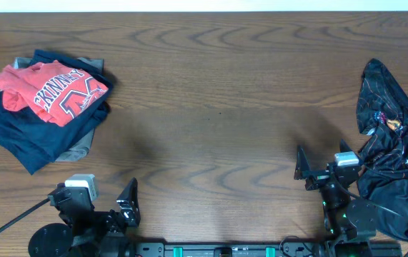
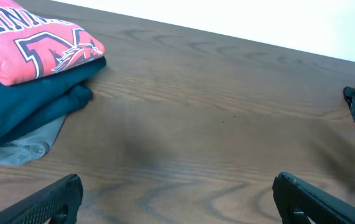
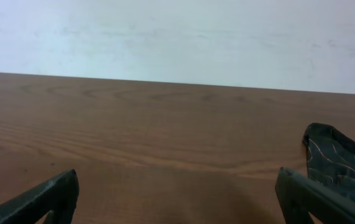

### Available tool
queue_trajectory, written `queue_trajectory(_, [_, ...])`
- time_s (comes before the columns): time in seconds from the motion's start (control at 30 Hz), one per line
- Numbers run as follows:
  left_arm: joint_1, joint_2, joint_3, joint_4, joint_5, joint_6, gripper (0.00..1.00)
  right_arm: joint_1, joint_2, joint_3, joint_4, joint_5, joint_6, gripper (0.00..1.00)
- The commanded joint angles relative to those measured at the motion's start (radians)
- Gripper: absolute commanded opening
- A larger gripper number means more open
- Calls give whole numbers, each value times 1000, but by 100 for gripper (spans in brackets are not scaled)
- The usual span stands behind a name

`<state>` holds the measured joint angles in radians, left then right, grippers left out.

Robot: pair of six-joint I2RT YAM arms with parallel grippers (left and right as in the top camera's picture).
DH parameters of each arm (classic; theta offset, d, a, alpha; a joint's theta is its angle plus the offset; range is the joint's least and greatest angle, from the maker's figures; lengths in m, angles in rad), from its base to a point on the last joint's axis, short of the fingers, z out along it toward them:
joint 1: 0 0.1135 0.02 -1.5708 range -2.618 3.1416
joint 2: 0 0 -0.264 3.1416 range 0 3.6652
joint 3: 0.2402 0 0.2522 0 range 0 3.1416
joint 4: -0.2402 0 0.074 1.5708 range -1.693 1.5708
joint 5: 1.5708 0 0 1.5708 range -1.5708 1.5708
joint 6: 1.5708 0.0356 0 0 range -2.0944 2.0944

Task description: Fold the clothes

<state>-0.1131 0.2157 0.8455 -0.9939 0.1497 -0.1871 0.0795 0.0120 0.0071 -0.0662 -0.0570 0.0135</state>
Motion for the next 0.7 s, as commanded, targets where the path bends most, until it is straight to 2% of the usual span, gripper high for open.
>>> queue_trajectory(0.0, [0, -3, -1, 0, -13, -10, 98, -15, -5, -2, -4, 0, -15, 99])
queue_trajectory(0.43, [5, -4, -39, 2, -29, 6, 98, -15, -5, -2, -4, 0, -15, 99])
queue_trajectory(0.57, [42, -16, -132, 19, -85, 10, 98, -15, -5, -2, -4, 0, -15, 99])
queue_trajectory(0.67, [74, -61, -250, 101, -91, 10, 98, -15, -5, -2, -4, 0, -15, 99])
